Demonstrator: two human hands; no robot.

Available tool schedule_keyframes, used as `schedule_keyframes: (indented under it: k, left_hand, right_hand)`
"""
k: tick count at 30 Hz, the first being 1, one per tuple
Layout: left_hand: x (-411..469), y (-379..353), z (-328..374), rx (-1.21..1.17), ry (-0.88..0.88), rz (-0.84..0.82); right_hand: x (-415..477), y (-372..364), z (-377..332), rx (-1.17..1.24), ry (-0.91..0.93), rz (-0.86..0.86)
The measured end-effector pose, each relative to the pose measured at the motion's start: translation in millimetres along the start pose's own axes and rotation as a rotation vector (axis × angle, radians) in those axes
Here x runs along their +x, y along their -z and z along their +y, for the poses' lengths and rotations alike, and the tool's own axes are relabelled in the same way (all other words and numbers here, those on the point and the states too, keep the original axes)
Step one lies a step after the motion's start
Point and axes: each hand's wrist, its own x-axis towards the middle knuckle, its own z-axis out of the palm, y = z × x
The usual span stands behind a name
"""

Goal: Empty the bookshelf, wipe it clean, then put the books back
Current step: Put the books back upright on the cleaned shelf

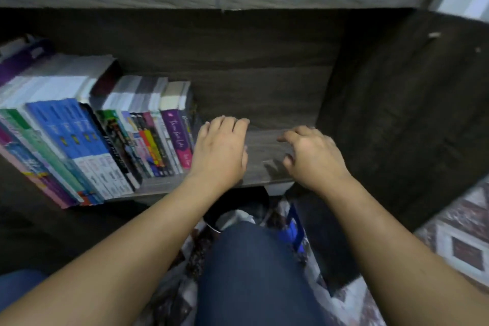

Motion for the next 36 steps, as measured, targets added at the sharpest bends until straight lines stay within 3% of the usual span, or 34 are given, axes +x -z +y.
schedule_keyframes:
  k: [6, 14, 26, 32, 36]
  left_hand:
    - [-2.5, -40.6, 38.3, -0.053, -0.03, -0.128]
    - [-5.2, -108.6, 42.4, -0.082, -0.12, -0.324]
    - [26.2, -187.0, 34.1, -0.213, -0.149, -0.292]
    - [17.0, -197.9, 28.2, -0.231, -0.128, -0.276]
    - [8.8, -199.5, 27.7, -0.257, -0.1, -0.288]
  right_hand:
    - [-29.5, -26.9, 46.2, 0.056, -0.075, -0.087]
    - [-39.7, -125.3, 81.9, 0.06, -0.174, -0.208]
    - [-14.5, -257.2, 102.0, 0.116, -0.364, -0.541]
    - [-18.5, -286.5, 105.0, 0.166, -0.535, -0.582]
    - [-23.9, -292.3, 106.9, 0.159, -0.533, -0.648]
